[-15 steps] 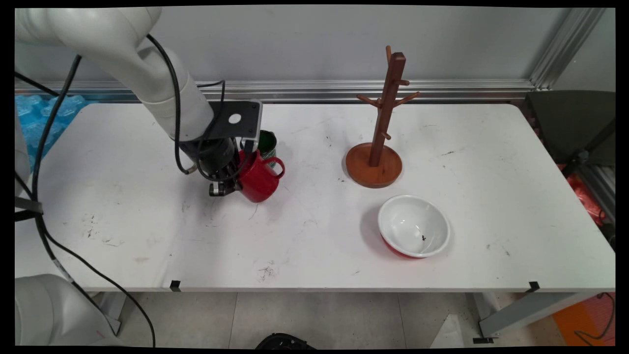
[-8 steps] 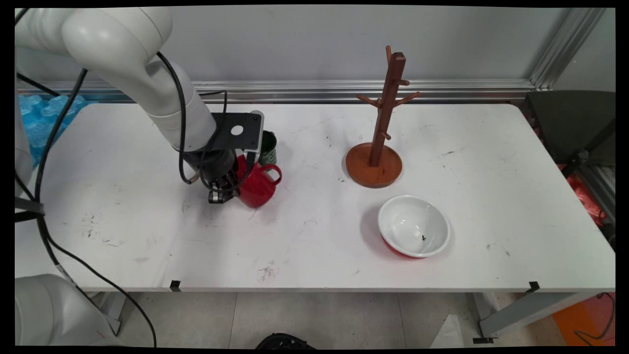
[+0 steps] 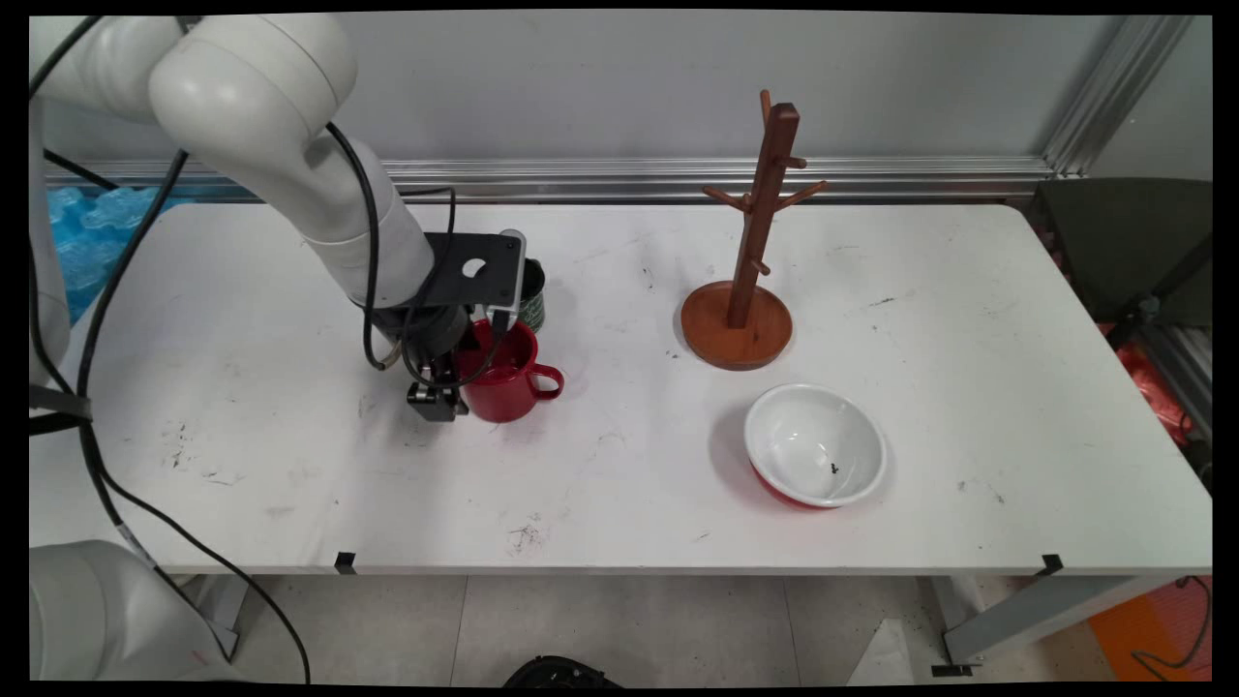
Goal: Place the picked object on the table
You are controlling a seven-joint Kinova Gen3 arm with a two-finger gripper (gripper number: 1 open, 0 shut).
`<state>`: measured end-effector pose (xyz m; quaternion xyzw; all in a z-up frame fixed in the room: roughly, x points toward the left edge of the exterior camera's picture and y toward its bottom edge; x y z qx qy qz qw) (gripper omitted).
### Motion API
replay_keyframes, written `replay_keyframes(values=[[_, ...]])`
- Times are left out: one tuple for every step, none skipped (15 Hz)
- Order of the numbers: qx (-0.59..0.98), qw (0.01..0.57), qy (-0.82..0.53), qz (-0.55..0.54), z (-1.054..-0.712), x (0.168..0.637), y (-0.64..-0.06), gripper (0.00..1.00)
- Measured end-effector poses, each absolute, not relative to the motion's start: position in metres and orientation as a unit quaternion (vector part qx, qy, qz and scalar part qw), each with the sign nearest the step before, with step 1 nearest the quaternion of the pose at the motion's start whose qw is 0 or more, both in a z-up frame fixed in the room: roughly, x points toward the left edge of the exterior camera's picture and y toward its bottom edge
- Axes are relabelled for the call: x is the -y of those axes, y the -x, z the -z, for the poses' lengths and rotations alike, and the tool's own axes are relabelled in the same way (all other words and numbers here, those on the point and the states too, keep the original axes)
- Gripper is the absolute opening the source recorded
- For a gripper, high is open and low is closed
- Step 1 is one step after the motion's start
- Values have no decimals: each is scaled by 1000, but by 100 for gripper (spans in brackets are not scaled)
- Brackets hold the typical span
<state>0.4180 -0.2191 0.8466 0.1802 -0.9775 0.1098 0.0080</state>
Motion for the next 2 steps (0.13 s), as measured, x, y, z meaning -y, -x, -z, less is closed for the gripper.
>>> replay_keyframes(values=[[978, 8, -180, -110, -845, 220, -418, 100], [978, 7, -179, -111, -844, 221, -417, 100]])
